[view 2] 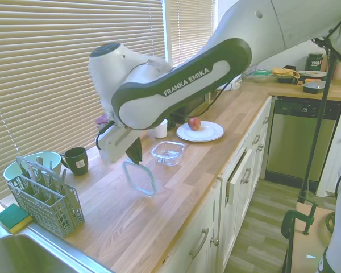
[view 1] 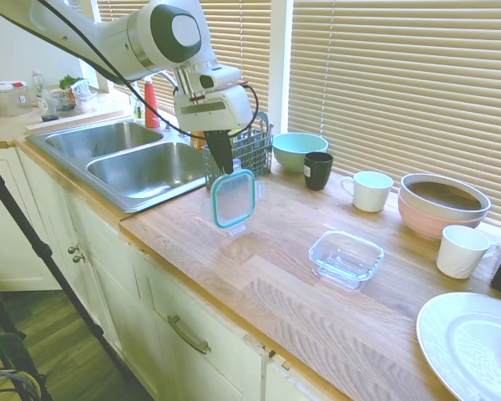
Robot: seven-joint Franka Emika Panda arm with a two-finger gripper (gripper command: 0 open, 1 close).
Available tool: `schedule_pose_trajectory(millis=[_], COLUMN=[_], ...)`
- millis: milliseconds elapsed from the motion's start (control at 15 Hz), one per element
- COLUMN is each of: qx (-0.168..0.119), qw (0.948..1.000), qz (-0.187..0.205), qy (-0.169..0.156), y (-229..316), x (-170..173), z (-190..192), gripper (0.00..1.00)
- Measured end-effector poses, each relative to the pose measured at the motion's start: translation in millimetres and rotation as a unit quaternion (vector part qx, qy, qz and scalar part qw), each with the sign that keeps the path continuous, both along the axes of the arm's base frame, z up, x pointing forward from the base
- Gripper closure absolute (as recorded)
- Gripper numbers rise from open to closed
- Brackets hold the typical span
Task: Cover the lid of the food container
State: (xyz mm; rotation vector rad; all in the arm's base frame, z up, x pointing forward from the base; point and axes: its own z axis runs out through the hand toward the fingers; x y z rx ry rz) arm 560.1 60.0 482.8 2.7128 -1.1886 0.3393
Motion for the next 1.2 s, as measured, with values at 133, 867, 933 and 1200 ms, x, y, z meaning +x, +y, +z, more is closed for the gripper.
schedule_pose_trajectory(millis=[133,867,933,1200], qx=[0.018,0.036,0.037,0.037], qw=[0.9998,0.9990,0.9989,0.9990], qz=[0.006,0.024,0.024,0.018], qy=[-0.002,-0.013,-0.013,-0.018], y=[-8.0,-51.9,-59.4,-93.9], x=[-2.5,-4.4,-4.2,-4.1], z=[10.5,31.6,30.7,29.3], gripper=[1.00,1.00,1.00,1.00])
